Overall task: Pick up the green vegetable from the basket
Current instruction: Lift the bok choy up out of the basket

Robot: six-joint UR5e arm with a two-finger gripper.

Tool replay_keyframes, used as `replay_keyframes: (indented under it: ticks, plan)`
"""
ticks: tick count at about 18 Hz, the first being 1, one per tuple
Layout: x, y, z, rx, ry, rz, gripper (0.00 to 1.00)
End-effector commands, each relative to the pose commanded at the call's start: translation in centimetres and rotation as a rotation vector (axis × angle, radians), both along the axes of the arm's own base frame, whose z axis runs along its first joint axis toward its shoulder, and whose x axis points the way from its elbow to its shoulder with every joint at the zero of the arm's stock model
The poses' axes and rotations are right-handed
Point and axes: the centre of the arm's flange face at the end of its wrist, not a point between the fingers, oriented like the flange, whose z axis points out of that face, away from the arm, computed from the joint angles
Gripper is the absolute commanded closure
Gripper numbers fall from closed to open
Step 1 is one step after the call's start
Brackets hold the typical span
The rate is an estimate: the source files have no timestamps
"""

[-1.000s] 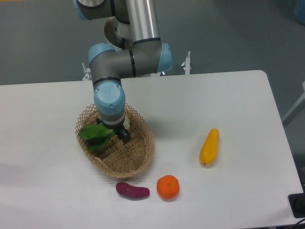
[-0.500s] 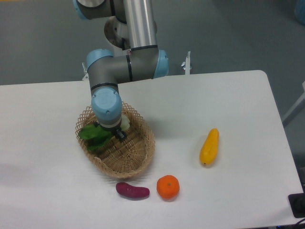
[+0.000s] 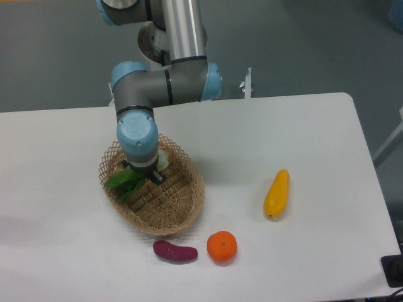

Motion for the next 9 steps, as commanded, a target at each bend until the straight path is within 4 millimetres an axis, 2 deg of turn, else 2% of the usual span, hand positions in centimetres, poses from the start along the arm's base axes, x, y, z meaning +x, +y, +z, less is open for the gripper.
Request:
replay_keyframes:
  ticks: [6, 9]
  plan:
    - [-6.2, -1.0, 4.5, 0.082, 0.038, 0.101, 0.93]
    - [-11.4, -1.8, 6.7, 0.130, 0.061, 0.168, 0.93]
